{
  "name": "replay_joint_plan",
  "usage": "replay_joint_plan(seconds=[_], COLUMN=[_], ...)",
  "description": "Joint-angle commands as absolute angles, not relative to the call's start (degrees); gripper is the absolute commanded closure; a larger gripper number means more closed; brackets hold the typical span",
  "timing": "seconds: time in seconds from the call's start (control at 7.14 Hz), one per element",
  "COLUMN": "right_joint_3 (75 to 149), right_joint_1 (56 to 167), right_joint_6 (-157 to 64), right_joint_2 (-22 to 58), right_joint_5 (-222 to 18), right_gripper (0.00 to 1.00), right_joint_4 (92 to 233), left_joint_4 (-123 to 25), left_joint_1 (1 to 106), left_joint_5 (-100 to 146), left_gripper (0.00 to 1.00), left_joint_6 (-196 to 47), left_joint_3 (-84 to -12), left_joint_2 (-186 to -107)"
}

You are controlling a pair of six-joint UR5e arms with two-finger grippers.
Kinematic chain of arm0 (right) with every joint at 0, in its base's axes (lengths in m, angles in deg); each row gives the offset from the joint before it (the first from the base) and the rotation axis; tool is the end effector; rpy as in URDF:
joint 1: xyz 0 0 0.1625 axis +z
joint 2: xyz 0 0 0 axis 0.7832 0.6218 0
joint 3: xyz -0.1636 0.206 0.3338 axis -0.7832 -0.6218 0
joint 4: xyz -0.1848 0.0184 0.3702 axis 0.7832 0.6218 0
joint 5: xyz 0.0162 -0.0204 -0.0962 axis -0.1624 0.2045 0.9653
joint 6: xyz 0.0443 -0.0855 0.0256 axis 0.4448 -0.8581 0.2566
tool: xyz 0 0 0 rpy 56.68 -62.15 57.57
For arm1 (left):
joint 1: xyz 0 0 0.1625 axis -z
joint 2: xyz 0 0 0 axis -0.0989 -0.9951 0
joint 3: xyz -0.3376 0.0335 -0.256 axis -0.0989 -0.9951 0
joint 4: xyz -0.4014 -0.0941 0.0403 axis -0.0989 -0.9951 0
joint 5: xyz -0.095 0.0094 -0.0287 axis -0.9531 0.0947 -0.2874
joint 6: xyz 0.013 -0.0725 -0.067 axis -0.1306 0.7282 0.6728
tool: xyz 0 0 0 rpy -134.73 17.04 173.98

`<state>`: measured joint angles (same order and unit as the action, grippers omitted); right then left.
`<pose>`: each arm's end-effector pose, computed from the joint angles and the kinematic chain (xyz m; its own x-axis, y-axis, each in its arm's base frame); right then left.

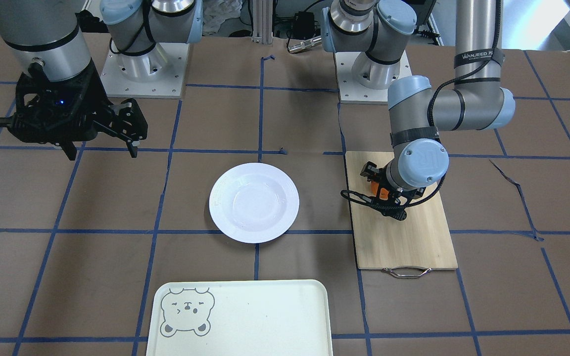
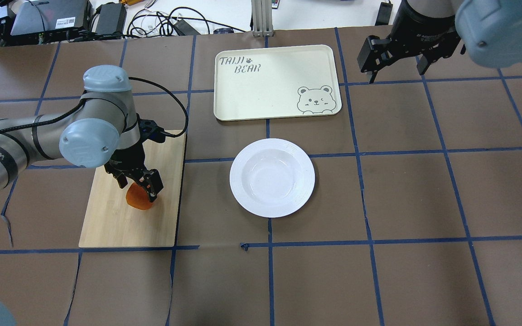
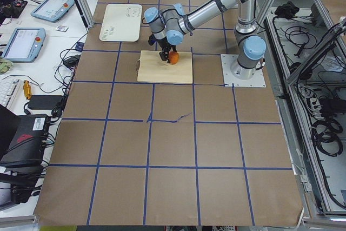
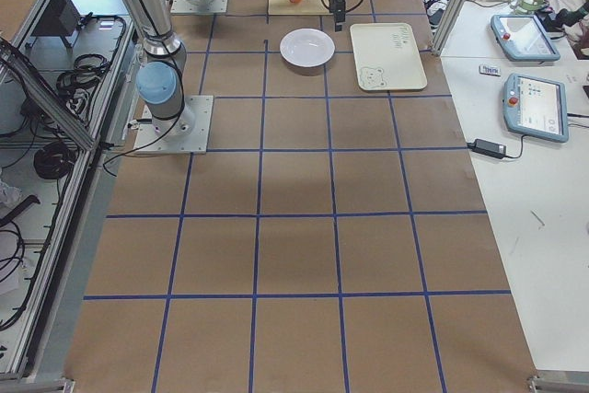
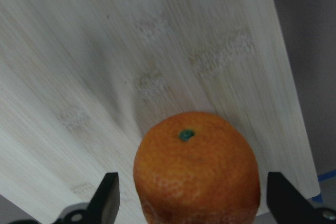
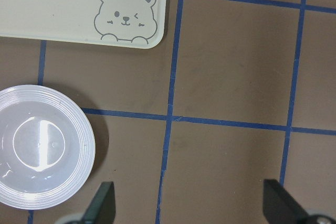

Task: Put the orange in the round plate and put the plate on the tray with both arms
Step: 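Lower the left gripper onto the orange on the cutting board and grasp it, then carry the orange with the left gripper and release it onto the white plate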

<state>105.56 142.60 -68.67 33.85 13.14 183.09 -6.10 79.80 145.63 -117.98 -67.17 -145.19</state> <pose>0.1388 -0.5320 0.4915 -0.9929 -0.1063 0.0528 -0.1114 0.9883 -0.1043 -0.0749 -0.5042 0.1958 -0.9002 0.4350 0.0208 0.4045 0.8173 0.4105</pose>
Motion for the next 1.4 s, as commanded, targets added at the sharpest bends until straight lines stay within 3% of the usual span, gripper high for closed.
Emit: replay_joint_plan(seconds=[0.0, 0.14, 0.56, 1.26], right_joint_3=[105.56, 105.56, 105.56, 105.56], right_joint_1=[142.52, 142.52, 142.52, 142.52], right_joint_6=[-68.67, -68.67, -68.67, -68.67], right_joint_2=[33.85, 33.85, 33.85, 33.85], right_joint_5=[13.14, 13.14, 13.14, 13.14], right_gripper=[0.00, 0.00, 0.00, 0.00], right_joint_4=[183.09, 183.09, 183.09, 183.00], left_joint_4=[-5.63, -5.89, -19.68, -4.78], left_joint_1=[79.84, 80.37, 86.48, 101.01], left_joint_5=[145.53, 145.44, 136.68, 119.26], left_gripper=[1.00, 1.00, 1.00, 1.00], left_joint_6=[-114.94, -113.71, -97.50, -64.78], left_joint_3=[-66.84, -66.14, -54.65, -54.44], left_joint_2=[-145.41, -145.15, -145.76, -151.02])
